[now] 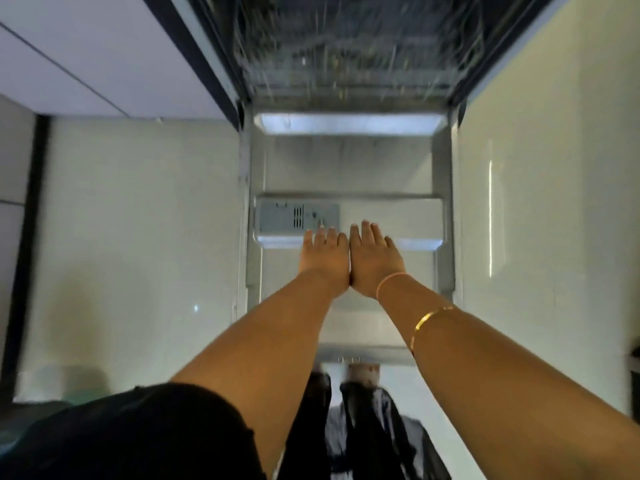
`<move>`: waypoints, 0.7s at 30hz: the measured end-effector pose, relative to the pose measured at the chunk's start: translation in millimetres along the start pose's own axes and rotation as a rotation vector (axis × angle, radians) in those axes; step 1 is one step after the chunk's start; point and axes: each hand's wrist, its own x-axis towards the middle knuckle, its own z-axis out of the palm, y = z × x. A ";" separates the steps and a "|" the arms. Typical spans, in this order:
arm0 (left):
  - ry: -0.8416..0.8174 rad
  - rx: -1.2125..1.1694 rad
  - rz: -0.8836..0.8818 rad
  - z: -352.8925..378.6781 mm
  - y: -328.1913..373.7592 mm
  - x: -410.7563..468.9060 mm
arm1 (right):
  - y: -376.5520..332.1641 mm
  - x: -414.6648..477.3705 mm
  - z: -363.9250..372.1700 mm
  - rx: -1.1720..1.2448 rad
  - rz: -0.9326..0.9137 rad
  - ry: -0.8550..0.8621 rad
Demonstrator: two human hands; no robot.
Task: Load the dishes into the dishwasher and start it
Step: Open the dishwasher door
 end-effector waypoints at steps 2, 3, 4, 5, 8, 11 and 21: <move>0.134 0.017 -0.025 -48.9 -9.8 7.3 | -2.8 4.4 -53.0 -0.003 -0.018 0.131; 0.195 0.035 -0.026 -72.3 -16.8 13.0 | -3.1 8.0 -79.5 -0.017 -0.037 0.200; 0.253 0.050 -0.029 -91.2 -22.8 15.8 | -3.4 9.3 -101.3 -0.037 -0.056 0.258; 0.333 0.059 -0.038 -112.0 -29.1 19.6 | -3.3 12.6 -125.1 -0.056 -0.069 0.322; 0.567 0.095 -0.112 -169.3 -42.9 30.5 | -2.1 23.2 -191.0 -0.145 -0.096 0.507; 0.724 0.097 -0.183 -223.2 -50.5 42.0 | 0.5 34.8 -247.1 -0.183 -0.110 0.670; 0.609 0.080 -0.125 -314.4 -68.1 92.5 | 29.3 66.0 -336.4 -0.108 0.079 0.598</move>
